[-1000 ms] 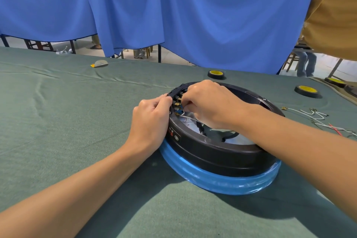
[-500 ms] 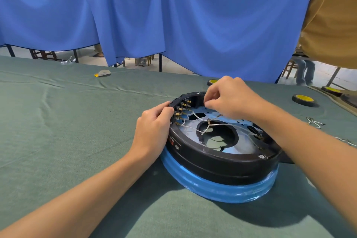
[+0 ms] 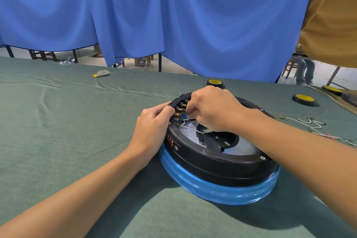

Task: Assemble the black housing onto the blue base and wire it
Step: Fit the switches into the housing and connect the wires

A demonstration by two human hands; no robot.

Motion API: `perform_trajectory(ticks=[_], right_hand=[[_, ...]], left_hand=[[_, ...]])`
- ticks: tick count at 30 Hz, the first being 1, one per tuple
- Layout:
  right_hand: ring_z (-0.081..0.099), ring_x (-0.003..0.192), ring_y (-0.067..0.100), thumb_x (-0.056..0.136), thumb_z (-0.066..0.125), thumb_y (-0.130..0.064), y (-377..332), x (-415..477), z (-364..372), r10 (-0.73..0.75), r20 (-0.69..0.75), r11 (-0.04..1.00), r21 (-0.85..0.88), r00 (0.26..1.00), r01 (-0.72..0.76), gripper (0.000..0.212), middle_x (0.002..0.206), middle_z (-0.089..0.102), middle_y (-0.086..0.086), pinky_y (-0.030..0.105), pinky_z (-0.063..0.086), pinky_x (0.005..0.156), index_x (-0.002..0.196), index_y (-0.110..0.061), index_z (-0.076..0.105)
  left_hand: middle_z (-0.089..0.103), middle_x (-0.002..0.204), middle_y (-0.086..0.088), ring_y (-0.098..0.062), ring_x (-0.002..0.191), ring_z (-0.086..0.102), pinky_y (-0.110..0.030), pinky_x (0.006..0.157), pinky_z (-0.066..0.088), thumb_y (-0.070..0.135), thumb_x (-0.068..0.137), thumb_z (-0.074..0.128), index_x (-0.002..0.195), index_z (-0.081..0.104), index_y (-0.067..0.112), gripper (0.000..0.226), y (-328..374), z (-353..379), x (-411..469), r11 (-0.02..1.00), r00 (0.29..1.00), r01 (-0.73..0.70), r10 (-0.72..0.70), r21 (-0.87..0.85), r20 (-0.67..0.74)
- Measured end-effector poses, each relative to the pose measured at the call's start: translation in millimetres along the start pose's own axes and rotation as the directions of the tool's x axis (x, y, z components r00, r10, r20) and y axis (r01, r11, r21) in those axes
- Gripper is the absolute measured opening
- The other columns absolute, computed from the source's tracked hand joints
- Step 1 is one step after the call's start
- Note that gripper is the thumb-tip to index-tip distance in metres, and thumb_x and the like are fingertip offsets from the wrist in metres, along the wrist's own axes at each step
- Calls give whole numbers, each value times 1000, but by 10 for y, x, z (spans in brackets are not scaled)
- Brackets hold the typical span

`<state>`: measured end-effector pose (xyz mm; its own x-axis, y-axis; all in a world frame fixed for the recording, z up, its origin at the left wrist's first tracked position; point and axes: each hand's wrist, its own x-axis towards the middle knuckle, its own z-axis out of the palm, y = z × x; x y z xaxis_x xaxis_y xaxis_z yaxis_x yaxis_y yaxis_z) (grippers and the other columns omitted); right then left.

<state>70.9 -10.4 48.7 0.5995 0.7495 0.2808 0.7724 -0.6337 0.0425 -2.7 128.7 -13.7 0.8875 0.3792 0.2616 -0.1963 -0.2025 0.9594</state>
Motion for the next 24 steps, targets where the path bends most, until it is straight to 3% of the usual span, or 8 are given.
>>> perform_trajectory(ticks=[5,7,9,11,13,15,18,24], right_hand=[[59,92,23,88,61,-16,17,-13,0,-16,-12,1000,-10,1000,15,22,91,63,-11,23,22,53,89,-32,75],[59,91,23,88,62,-14,25,-9,10,20,-5,999,32,1000,-19,22,94,66,-10,24,32,58,91,-31,75],[59,90,20,86,64,-12,43,-1,5,77,20,989,126,997,-79,22,89,64,-11,32,46,70,90,-31,75],[59,87,17,84,65,-10,100,-6,-8,142,11,968,210,990,-141,24,78,60,-17,37,53,78,87,-32,75],[61,88,18,83,65,-12,176,-23,-12,212,-23,954,223,977,-202,22,77,62,-14,38,54,81,85,-32,75],[62,90,20,85,67,-22,198,-46,-2,252,-14,949,197,968,-244,12,85,68,-7,37,54,80,89,-31,75],[61,94,23,86,69,-31,157,-34,21,249,7,954,171,968,-247,9,95,72,-3,36,53,81,92,-30,76],[61,91,26,88,58,-15,79,13,41,210,48,963,161,977,-215,21,99,71,4,42,55,81,96,-22,76]], left_hand=[[65,83,-29,-19,76,54,-59,82,49,47,71,49,89,72,20,40,15,-20,-4,998,1000,-23,22,52,21],[64,92,-31,-20,76,55,-59,84,49,46,71,49,90,73,22,38,17,-19,-3,998,999,-45,43,48,30],[66,88,-28,-18,76,56,-56,81,50,44,70,49,85,74,24,35,7,-10,6,998,999,-47,46,45,26],[71,80,-9,-12,80,61,-43,82,51,41,70,52,81,76,36,27,-6,0,11,999,1000,-31,31,16,-3],[75,98,10,-9,99,67,-40,99,50,37,71,52,100,75,40,37,-5,12,35,1000,1000,15,-15,-2,3],[74,108,3,-20,108,66,-49,104,45,35,72,50,109,73,38,45,10,24,48,999,997,46,-45,-20,56],[74,99,-12,-32,97,67,-60,99,43,30,73,47,87,76,38,33,33,14,40,998,993,13,-4,-69,121],[76,99,-3,-29,104,68,-57,102,45,39,69,54,90,76,46,31,-4,4,72,998,990,6,3,-68,138]])
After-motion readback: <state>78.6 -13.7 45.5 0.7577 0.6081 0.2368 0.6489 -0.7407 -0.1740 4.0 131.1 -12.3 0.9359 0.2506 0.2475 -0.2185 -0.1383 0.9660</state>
